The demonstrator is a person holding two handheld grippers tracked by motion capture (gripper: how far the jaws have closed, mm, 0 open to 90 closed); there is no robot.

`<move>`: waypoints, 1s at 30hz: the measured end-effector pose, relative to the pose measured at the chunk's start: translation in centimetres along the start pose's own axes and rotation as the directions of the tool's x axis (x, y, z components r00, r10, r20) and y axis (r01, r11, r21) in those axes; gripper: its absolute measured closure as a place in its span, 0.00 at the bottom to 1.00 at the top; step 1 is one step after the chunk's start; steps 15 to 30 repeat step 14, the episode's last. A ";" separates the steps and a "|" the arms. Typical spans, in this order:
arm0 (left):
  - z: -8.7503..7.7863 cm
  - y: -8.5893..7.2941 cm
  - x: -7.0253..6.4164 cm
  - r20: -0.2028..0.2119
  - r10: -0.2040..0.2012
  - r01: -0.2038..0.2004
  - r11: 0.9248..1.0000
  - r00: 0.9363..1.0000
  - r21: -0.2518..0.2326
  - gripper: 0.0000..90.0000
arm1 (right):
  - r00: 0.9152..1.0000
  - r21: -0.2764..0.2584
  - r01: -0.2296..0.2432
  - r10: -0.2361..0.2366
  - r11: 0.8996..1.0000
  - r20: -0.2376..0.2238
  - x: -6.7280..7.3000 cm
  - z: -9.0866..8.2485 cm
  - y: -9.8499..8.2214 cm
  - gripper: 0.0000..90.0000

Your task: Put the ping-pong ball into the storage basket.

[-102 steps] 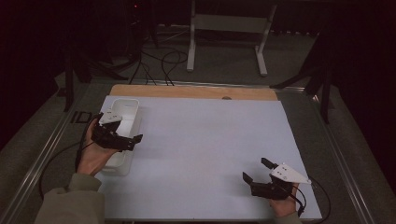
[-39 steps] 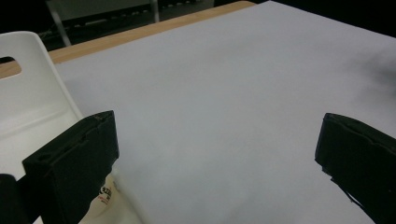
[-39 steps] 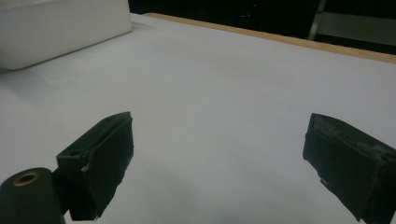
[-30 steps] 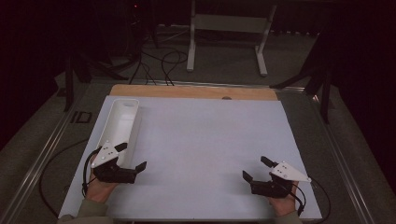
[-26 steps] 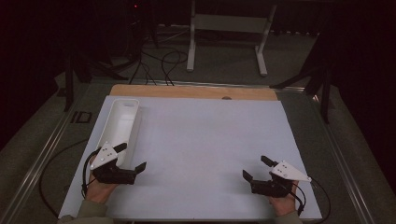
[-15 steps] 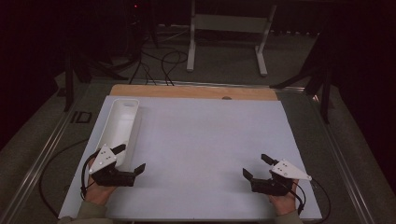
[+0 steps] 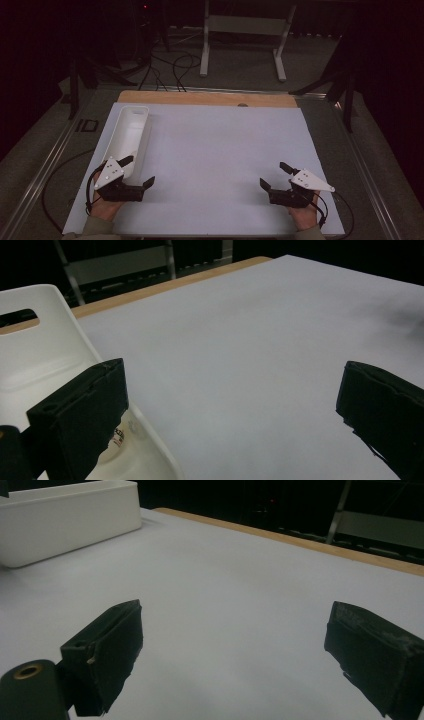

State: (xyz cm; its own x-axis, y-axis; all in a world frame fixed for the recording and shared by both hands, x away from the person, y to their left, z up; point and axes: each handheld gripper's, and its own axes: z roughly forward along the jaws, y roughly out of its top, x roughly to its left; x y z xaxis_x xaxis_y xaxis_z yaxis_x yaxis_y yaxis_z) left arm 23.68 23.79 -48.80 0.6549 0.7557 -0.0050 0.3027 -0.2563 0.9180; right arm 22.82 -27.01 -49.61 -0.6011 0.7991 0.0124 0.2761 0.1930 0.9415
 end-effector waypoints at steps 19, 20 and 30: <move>0.1 0.0 0.0 -0.001 -0.004 0.004 1.000 1.000 0.001 0.00 | 1.000 -0.006 0.005 -0.005 1.000 -0.007 0.4 -0.2 0.0 0.09; 0.1 0.0 0.0 -0.001 -0.004 0.004 1.000 1.000 0.001 0.00 | 1.000 -0.006 0.005 -0.005 1.000 -0.007 0.4 -0.2 0.0 0.09; 0.1 0.0 0.0 -0.001 -0.004 0.004 1.000 1.000 0.001 0.00 | 1.000 -0.006 0.005 -0.005 1.000 -0.007 0.4 -0.2 0.0 0.09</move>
